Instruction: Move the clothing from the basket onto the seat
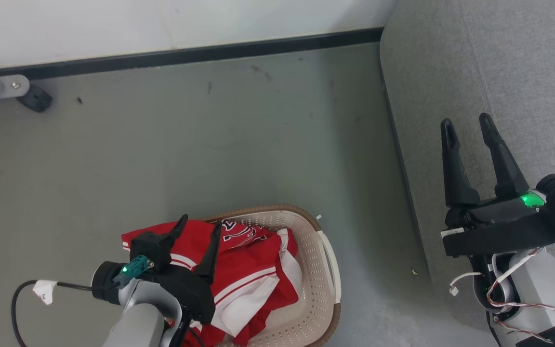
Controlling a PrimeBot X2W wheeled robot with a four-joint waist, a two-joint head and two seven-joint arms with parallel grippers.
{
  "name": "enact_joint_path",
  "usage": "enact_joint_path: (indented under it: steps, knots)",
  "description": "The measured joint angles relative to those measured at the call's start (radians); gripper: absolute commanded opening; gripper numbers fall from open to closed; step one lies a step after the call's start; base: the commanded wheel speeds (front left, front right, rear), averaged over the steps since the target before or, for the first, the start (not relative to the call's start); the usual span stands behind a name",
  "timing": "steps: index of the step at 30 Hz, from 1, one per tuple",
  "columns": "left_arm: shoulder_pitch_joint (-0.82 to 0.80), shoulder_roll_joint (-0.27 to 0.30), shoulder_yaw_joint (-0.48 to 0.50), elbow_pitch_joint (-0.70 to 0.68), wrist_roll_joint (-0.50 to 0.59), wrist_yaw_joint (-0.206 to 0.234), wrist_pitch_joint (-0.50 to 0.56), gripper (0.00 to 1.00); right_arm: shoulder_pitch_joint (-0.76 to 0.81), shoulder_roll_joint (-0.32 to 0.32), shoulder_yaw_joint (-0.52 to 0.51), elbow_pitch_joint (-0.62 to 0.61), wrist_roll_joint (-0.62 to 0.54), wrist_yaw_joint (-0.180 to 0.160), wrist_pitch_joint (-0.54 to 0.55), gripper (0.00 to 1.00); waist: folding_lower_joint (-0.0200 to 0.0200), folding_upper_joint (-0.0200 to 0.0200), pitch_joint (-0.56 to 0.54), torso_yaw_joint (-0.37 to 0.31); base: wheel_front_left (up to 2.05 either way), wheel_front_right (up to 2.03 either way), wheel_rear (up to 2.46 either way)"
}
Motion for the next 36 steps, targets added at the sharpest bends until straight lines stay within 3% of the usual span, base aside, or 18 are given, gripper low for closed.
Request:
enact_joint_path:
  steps: [26, 36]
  knots:
    - [-0.177, -0.016, -0.101, 0.271, -0.009, -0.008, 0.054, 1.00, -0.056, 0.001, -0.113, -0.148, -0.014, 0.030, 0.000, 1.00, -0.0001, -0.0001, 0.275, -0.043, 0.00, 0.00, 0.00]
    - [-0.267, -0.018, -0.223, 0.359, 0.103, -0.009, 0.103, 1.00, -0.081, 0.016, -0.114, -0.155, -0.024, 0.040, 0.000, 1.00, -0.0002, 0.0000, 0.346, -0.043, 0.00, 0.00, 0.00]
